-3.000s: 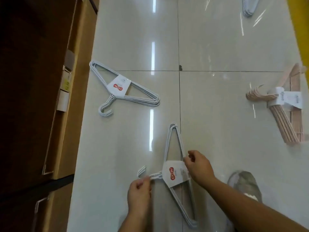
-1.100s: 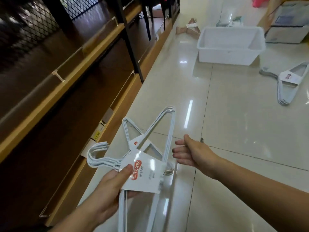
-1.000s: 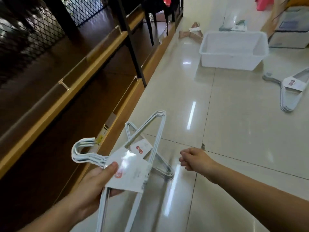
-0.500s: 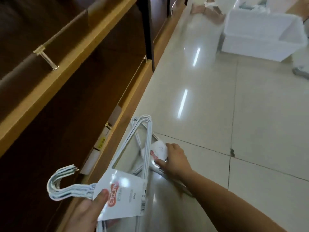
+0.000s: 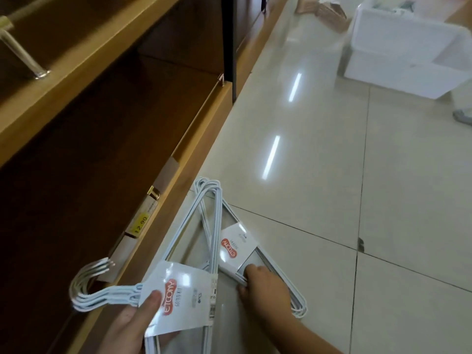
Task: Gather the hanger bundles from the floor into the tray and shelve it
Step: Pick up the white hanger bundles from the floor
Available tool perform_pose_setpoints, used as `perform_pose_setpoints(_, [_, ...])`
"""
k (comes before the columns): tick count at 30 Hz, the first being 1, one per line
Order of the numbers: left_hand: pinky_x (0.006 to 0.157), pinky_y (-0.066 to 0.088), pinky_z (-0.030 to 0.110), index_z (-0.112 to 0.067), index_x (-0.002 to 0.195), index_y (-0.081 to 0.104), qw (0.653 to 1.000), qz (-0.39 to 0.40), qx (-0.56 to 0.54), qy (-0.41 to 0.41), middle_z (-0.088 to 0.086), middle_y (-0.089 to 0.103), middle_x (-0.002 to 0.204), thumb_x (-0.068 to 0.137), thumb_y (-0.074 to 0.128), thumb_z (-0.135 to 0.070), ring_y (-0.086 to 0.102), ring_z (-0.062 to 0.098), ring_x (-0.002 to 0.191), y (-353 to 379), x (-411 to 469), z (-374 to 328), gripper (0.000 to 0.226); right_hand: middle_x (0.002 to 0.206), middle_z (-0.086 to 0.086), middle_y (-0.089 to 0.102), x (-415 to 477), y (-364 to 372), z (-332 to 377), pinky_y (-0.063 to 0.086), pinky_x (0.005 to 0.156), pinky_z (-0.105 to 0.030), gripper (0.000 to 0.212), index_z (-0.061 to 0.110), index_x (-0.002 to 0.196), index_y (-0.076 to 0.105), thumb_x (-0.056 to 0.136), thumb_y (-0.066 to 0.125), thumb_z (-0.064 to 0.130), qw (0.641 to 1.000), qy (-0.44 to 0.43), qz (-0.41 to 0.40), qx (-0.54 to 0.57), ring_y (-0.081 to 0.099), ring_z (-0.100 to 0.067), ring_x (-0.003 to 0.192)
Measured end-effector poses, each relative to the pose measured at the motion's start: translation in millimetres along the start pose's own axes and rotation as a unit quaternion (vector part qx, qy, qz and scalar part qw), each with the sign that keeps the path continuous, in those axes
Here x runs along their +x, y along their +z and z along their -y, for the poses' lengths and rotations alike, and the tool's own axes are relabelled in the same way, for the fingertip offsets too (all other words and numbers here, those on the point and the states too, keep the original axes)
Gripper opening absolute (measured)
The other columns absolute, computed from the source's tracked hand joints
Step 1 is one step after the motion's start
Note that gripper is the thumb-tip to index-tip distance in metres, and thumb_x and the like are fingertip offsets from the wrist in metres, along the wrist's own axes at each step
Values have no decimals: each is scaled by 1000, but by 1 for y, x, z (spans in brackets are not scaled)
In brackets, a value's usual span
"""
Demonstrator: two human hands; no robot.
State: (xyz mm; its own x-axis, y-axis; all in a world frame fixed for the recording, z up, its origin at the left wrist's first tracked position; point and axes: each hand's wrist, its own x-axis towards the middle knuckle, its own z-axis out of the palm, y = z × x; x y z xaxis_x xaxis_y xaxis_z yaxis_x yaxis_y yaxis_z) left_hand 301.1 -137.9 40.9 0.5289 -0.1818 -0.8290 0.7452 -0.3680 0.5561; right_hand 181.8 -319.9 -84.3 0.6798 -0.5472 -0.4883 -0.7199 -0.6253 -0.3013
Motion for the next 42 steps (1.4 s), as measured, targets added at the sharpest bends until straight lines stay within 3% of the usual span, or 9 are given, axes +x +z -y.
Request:
perform_pose_setpoints(2, [101,50,60,-13,115,72,1000,9,7,8,15,83,89,51,92,-52,70,44,101,-4,4,0,77,111,-6,63,3,-6,-6,35,69,-34,29,20,105,57,90,45,42,999,-48,3,-20,61,-29,103])
perform_pose_setpoints(7, [84,59,53,-12,114,72,1000,21,-4,22,16,83,84,64,85,-42,72,44,95,-3,5,-6,60,105,-5,64,2,-18,-20,32,66,-32,28,22,98,57,90,41,43,996,-89,6,-1,63,-29,97])
perform_pose_setpoints(15, [49,63,38,-11,107,70,998,30,-42,20,20,82,85,99,58,-19,78,35,72,-3,5,2,17,96,-2,70,7,-45,-25,48,86,-31,64,23,90,74,90,30,69,960,61,163,220,63,-19,89])
perform_pose_setpoints(23, [83,59,59,-11,111,69,997,34,-66,-6,24,81,91,97,60,-18,70,49,97,-2,9,4,18,73,-10,63,21,-45,-26,49,65,-29,68,11,79,65,86,36,73,901,136,260,320,58,-21,59])
perform_pose_setpoints(27, [97,51,67,-11,115,68,997,37,-64,-15,26,80,96,97,60,-18,75,48,92,-5,13,5,21,100,-1,68,21,-45,-27,45,85,-30,69,20,98,76,92,28,69,957,79,175,217,61,-18,89])
perform_pose_setpoints(31, [54,65,44,-10,107,69,998,41,-54,3,21,82,83,100,57,-19,79,37,65,-1,23,6,17,115,1,73,9,-40,-33,52,87,-34,71,28,113,69,84,27,78,985,54,58,153,65,-22,104])
perform_pose_setpoints(33, [49,64,40,-10,114,67,996,55,-75,2,20,81,92,102,54,-19,78,40,80,5,31,8,21,122,3,71,3,-40,-37,53,89,-35,70,32,121,64,84,28,79,985,46,24,165,65,-21,109])
perform_pose_setpoints(37, [67,66,49,-10,126,64,988,88,-121,-25,22,79,109,102,52,-18,73,41,103,28,49,14,28,129,4,68,-1,-45,-51,52,92,-34,64,35,129,59,85,32,73,987,28,20,157,63,-21,115])
perform_pose_setpoints(42, [111,42,61,-5,136,60,982,136,-115,-59,27,73,124,100,54,-17,66,47,118,47,61,25,39,98,1,75,-4,-43,-64,53,84,-33,59,20,89,67,88,32,68,976,26,75,203,67,-21,93])
